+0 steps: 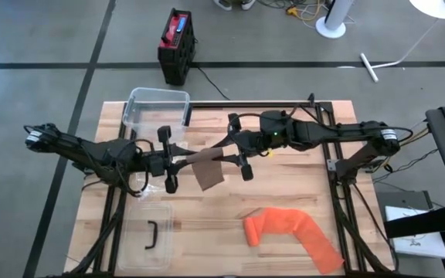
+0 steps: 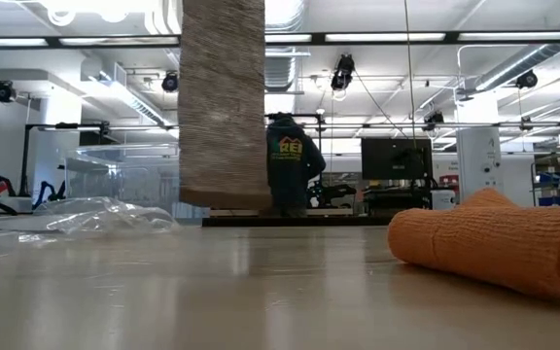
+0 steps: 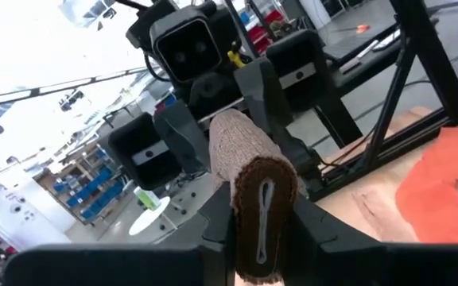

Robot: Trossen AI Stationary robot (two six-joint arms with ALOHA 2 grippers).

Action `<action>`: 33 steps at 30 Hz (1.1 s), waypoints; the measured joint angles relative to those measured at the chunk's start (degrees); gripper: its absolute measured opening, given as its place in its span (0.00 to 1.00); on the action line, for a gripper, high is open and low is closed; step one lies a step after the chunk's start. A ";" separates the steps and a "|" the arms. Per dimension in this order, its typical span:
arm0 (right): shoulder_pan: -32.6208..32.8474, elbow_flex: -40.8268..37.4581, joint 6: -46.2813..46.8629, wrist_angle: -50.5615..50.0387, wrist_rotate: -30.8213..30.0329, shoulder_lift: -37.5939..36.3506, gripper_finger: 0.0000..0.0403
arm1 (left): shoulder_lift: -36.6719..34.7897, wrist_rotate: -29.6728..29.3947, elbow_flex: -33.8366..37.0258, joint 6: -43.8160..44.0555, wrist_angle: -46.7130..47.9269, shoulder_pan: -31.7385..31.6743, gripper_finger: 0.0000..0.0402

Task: Roll bandage
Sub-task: Roll the brown bandage

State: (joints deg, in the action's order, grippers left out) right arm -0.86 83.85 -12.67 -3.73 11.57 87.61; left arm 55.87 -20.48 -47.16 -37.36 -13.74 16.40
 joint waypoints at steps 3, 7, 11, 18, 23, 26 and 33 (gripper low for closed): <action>0.00 0.00 -3.24 -0.22 -0.17 0.00 0.28 | 0.24 -0.66 0.00 1.49 -0.13 0.00 0.13; -0.37 0.00 -6.14 -0.21 -1.32 -0.02 0.13 | -0.98 -4.20 0.00 4.93 1.66 0.09 0.17; -1.10 0.00 -8.26 -0.28 -2.04 -0.19 0.09 | -4.30 -7.17 -0.41 11.34 7.69 0.11 0.25; -3.35 0.09 -5.72 -0.61 -1.08 -0.88 0.09 | -9.48 -8.81 -5.68 23.80 25.09 0.11 0.41; -3.63 0.07 -3.20 0.24 -1.03 -0.62 0.12 | -8.24 -8.84 -5.70 24.97 23.59 0.04 0.52; -3.62 0.07 -2.30 1.25 -0.89 -0.46 0.11 | -5.23 -9.22 -5.67 24.77 20.92 -0.29 0.57; -3.58 0.07 -1.41 2.86 -0.29 -0.44 0.11 | -0.32 -14.08 -5.58 21.61 14.20 -2.26 0.59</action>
State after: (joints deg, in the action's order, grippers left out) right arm -4.45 83.92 -14.08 -0.86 11.28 87.18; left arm 55.55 -34.56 -52.74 -15.75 0.46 14.15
